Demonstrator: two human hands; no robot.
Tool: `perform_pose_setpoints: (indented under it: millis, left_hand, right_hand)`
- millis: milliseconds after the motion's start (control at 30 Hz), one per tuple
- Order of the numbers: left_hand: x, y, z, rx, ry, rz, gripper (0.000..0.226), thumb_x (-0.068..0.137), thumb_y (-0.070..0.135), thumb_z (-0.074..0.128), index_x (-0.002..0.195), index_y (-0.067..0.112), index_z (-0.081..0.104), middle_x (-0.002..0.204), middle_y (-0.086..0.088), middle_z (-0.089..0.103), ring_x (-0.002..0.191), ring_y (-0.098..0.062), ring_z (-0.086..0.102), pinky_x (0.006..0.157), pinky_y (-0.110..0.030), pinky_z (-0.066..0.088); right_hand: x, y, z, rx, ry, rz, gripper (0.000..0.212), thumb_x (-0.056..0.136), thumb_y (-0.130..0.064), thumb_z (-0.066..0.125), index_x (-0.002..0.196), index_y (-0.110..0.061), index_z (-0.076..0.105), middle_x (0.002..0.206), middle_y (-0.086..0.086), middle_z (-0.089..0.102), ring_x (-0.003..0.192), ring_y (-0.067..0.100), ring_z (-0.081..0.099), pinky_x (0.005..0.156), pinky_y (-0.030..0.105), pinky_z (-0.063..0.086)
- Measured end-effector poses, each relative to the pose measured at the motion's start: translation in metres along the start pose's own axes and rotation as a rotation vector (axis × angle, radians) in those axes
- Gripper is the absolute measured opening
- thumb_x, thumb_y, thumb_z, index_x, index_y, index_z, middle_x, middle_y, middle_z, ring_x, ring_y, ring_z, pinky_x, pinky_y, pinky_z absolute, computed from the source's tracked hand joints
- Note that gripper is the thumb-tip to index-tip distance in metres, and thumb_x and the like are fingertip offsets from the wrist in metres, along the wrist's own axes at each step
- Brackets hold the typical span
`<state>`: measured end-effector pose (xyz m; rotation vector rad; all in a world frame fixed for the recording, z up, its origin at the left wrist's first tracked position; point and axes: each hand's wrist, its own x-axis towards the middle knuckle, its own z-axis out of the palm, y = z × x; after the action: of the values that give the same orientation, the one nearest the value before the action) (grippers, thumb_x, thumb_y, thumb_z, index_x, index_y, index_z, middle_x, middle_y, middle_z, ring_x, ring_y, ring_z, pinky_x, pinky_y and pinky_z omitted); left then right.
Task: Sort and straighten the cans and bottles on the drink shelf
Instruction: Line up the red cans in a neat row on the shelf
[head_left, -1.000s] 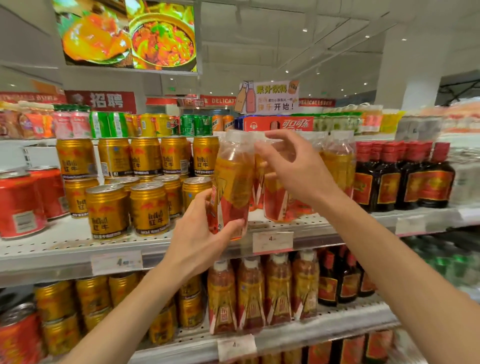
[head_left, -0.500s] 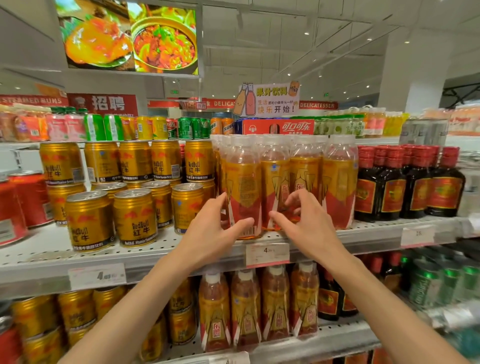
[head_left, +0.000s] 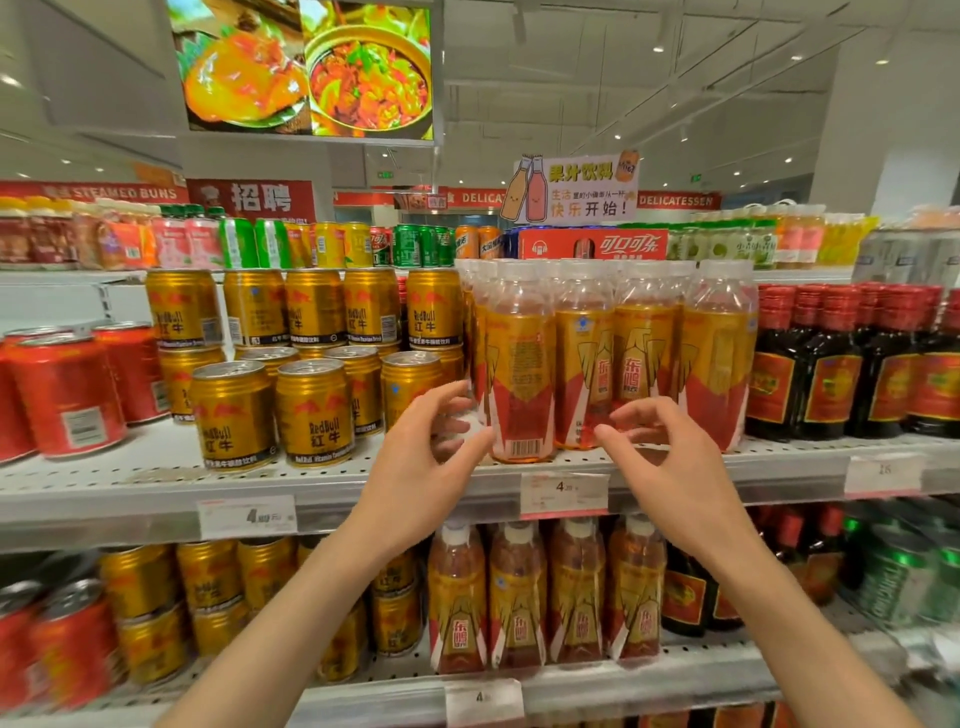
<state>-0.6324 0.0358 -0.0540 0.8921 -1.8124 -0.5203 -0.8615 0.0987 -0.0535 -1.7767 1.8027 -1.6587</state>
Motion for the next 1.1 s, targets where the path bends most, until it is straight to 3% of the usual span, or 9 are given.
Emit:
perform_pose_setpoints:
  millis: [67, 167, 367, 633, 733, 900, 1100]
  left_hand:
    - [-0.02, 0.003, -0.01, -0.041, 0.031, -0.007, 0.038, 0.093, 0.03, 0.068, 0.129, 0.032, 0.057, 0.115, 0.015, 0.064, 0.106, -0.002, 0.063, 0.089, -0.02, 0.055]
    - [-0.048, 0.001, -0.025, -0.063, 0.081, -0.05, 0.028, 0.093, 0.029, 0.068, 0.119, 0.037, 0.061, 0.106, 0.016, 0.069, 0.101, -0.003, 0.065, 0.083, -0.015, 0.053]
    - [-0.098, -0.032, -0.055, -0.113, 0.088, -0.24, 0.023, 0.093, 0.027, 0.068, 0.114, 0.035, 0.066, 0.098, 0.009, 0.072, 0.094, -0.011, 0.069, 0.086, -0.03, 0.055]
    - [-0.148, -0.087, -0.109, -0.169, 0.148, -0.364, 0.019, 0.093, 0.023, 0.068, 0.111, 0.031, 0.069, 0.093, 0.004, 0.073, 0.09, -0.016, 0.07, 0.09, -0.045, 0.056]
    - [-0.157, -0.106, -0.145, -0.201, 0.141, -0.364, 0.019, 0.092, 0.022, 0.068, 0.109, 0.03, 0.069, 0.092, 0.003, 0.074, 0.087, -0.016, 0.07, 0.087, -0.044, 0.058]
    - [-0.159, -0.141, -0.22, -0.221, 0.093, -0.33, 0.018, 0.092, 0.018, 0.069, 0.107, 0.028, 0.07, 0.09, 0.002, 0.074, 0.086, -0.017, 0.071, 0.084, -0.039, 0.058]
    - [-0.158, -0.173, -0.299, -0.191, 0.008, -0.321, 0.015, 0.093, 0.027, 0.069, 0.105, 0.034, 0.07, 0.094, 0.009, 0.075, 0.091, -0.01, 0.071, 0.085, -0.034, 0.057]
  right_hand:
    - [-0.016, -0.005, -0.001, 0.094, -0.009, -0.003, 0.012, 0.092, -0.039, 0.067, 0.103, -0.035, 0.062, 0.1, -0.019, 0.066, 0.095, -0.011, 0.06, 0.074, 0.014, 0.046]
    - [-0.04, -0.008, 0.008, 0.241, -0.103, 0.051, 0.016, 0.091, -0.034, 0.069, 0.106, -0.035, 0.064, 0.097, -0.014, 0.071, 0.09, 0.004, 0.07, 0.077, 0.025, 0.056]
    - [-0.086, 0.0, 0.05, 0.32, -0.279, 0.187, 0.015, 0.092, -0.026, 0.07, 0.106, -0.029, 0.067, 0.091, -0.006, 0.075, 0.084, 0.012, 0.072, 0.08, 0.03, 0.059]
    - [-0.132, -0.011, 0.121, 0.291, -0.261, 0.331, 0.012, 0.091, -0.028, 0.071, 0.102, -0.03, 0.069, 0.089, -0.006, 0.073, 0.087, 0.011, 0.069, 0.08, 0.028, 0.059]
    - [-0.146, -0.032, 0.153, 0.27, -0.229, 0.35, 0.011, 0.091, -0.026, 0.072, 0.101, -0.027, 0.069, 0.086, -0.003, 0.074, 0.083, 0.01, 0.07, 0.077, 0.028, 0.057]
    - [-0.165, -0.085, 0.217, 0.257, -0.202, 0.345, 0.011, 0.091, -0.029, 0.069, 0.102, -0.028, 0.069, 0.087, -0.001, 0.075, 0.084, 0.019, 0.071, 0.083, 0.042, 0.059]
    - [-0.178, -0.151, 0.284, 0.242, -0.179, 0.322, 0.01, 0.091, -0.027, 0.07, 0.101, -0.027, 0.07, 0.086, -0.004, 0.075, 0.084, 0.019, 0.072, 0.08, 0.034, 0.06]
